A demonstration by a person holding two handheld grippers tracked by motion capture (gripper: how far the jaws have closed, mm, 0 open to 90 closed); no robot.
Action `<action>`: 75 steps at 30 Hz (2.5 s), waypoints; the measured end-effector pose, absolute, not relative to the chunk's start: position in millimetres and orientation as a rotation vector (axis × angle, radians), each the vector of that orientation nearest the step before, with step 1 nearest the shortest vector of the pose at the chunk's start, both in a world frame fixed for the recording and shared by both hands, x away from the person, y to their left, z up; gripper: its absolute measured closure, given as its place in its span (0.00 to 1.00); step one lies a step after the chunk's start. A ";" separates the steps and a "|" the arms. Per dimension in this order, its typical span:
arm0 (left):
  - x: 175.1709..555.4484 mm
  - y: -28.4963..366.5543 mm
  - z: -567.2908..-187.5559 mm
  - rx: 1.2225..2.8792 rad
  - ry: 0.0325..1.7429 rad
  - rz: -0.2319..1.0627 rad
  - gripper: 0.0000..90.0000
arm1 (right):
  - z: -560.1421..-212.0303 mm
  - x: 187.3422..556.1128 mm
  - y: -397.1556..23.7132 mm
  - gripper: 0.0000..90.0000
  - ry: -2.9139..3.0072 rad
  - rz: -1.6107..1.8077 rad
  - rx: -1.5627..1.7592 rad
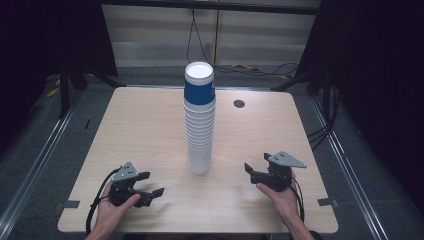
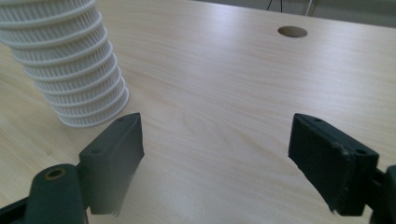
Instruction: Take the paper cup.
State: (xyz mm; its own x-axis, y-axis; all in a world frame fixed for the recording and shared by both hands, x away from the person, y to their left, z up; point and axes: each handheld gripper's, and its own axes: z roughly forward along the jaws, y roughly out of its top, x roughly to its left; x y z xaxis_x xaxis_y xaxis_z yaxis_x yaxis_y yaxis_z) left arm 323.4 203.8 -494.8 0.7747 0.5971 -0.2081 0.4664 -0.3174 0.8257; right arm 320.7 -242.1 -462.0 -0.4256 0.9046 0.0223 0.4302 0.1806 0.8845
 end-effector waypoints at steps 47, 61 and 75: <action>322.0 206.1 -485.8 1.946 0.703 0.146 0.17 | -387.1 320.3 -193.0 0.17 2.070 1.447 1.048; 321.8 204.7 -487.0 1.951 0.708 0.141 0.18 | -349.4 325.7 -197.6 0.17 2.059 1.512 0.982; 321.6 204.5 -487.0 1.953 0.705 0.140 0.18 | -324.9 332.2 -199.4 0.18 2.058 1.536 0.946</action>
